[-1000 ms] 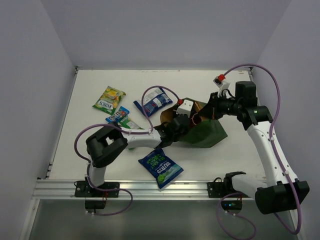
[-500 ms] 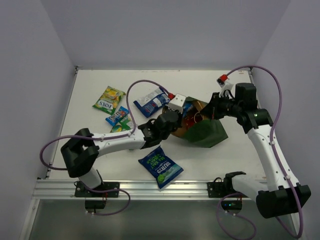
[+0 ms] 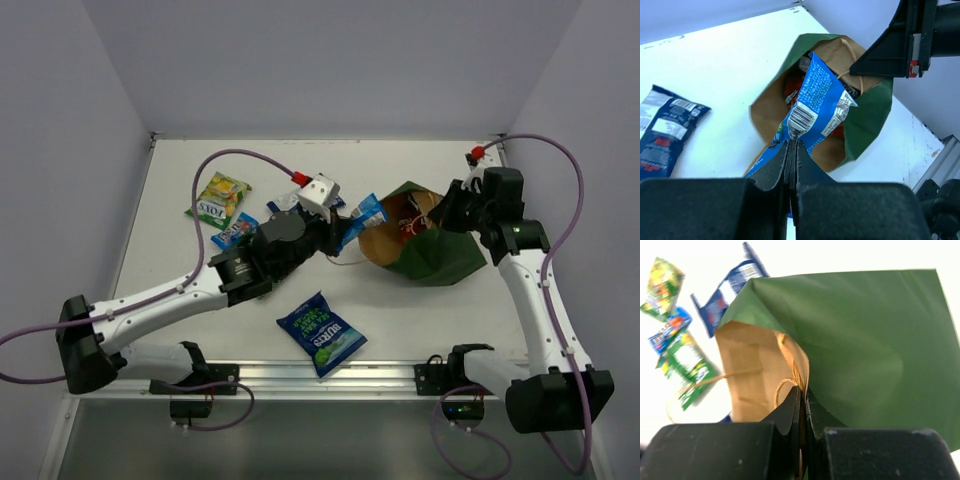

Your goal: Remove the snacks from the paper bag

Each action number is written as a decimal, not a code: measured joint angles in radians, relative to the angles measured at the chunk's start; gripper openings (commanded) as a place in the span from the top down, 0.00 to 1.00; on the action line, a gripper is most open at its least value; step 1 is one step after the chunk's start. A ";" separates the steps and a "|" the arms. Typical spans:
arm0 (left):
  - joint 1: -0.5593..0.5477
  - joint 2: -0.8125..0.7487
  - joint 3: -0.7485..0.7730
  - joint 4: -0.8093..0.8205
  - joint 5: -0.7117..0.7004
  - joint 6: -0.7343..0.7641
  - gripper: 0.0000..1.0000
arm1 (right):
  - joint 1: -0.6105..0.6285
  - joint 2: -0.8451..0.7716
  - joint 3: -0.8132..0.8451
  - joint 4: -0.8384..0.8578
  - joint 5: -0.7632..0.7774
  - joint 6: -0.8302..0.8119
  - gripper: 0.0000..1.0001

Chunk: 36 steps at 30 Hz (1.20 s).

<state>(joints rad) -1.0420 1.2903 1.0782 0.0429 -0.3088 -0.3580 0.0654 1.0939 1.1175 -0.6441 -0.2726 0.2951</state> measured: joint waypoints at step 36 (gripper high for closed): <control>0.129 -0.031 0.013 0.022 0.293 -0.206 0.27 | -0.026 -0.091 -0.013 -0.016 -0.260 -0.147 1.00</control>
<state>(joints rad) -0.9134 1.2594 1.0916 0.0647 -0.0162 -0.5640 0.0391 1.0027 1.1042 -0.6605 -0.5323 0.1482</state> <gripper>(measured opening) 0.753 0.032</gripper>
